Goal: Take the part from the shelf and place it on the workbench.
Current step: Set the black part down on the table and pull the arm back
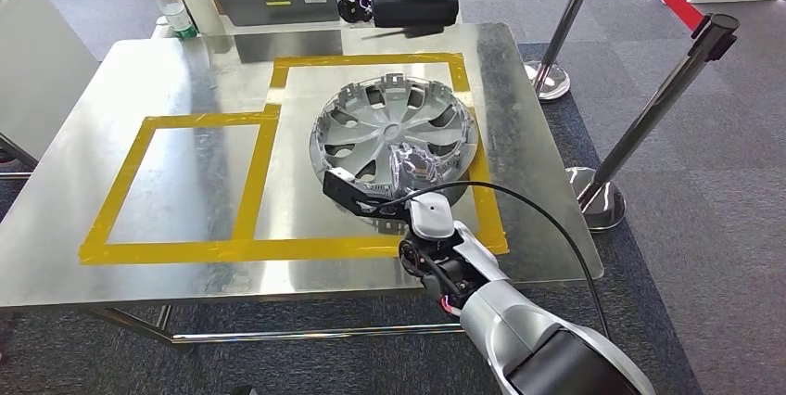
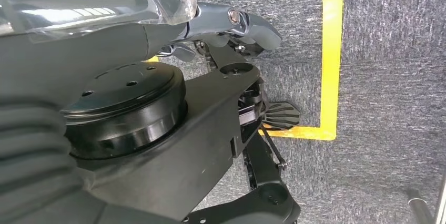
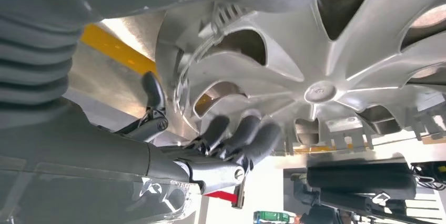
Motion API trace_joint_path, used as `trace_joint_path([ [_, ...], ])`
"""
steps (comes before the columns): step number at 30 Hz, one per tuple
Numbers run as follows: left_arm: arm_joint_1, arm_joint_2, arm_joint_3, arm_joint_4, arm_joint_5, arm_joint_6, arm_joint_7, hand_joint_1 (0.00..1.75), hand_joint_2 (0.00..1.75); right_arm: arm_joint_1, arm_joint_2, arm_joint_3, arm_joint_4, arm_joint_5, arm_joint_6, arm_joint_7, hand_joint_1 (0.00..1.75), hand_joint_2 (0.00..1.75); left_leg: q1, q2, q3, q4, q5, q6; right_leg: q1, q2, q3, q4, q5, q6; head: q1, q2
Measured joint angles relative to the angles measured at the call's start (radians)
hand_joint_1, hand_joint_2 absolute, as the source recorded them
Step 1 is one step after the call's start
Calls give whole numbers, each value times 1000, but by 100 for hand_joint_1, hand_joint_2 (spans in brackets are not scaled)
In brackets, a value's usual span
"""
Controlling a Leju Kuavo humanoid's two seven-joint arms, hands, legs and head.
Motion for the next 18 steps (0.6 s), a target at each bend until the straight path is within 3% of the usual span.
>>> trace_joint_path([
  [18, 0, 0, 0, 0, -2, 13, 12, 0, 0, 1, 0, -43, 9, 22, -16, -10, 0, 0, 0, 0, 0, 0, 0, 0, 0, 0, 0, 0, 0, 0, 0, 0],
])
